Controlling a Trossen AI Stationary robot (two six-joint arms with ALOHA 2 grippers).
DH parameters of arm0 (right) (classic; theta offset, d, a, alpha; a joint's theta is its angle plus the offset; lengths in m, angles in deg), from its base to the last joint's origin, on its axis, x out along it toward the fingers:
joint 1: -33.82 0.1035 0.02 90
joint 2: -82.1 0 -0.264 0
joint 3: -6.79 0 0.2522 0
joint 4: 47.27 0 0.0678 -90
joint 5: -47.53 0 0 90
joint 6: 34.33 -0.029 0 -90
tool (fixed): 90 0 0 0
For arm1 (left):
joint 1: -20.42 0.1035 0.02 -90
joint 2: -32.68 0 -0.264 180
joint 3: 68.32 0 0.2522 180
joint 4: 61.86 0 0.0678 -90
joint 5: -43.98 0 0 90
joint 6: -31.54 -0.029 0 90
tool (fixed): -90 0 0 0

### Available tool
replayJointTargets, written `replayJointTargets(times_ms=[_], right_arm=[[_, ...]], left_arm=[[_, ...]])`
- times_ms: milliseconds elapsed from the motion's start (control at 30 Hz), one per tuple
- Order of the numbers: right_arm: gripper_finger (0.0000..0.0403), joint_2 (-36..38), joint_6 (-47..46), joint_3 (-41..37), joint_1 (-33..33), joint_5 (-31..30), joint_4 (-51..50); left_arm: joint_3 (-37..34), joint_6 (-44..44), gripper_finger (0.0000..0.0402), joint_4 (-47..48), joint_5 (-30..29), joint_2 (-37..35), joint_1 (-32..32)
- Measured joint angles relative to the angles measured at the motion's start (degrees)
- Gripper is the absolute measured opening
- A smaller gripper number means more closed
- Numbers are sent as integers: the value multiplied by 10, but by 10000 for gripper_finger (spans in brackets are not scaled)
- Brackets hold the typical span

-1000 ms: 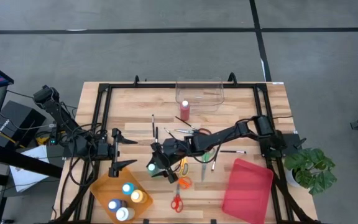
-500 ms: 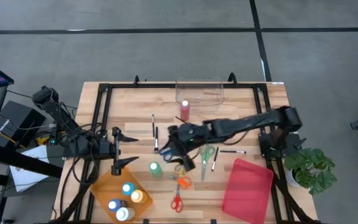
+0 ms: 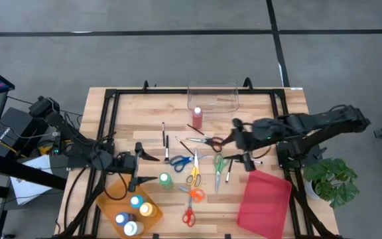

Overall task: Pick & Place Paint Supplies
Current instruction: Put the green paint bottle into the orange bin

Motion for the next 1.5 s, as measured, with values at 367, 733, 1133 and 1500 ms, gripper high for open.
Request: replayJointTargets(times_ms=[367, 733, 1133, 1500], right_arm=[[226, 190, -40, -246, 22, -69, 152], [226, 301, -9, -333, 5, -74, 207], [226, 325, -35, -387, -21, -74, 224], [226, 326, -35, -387, -22, -74, 226]], left_arm=[[47, 0, 312, 2, 2, 124, 7], [52, 31, 312, 19, 2, 143, 15], [52, 67, 298, 66, 60, 146, 56], [52, 56, 225, 66, 94, 151, 71]])
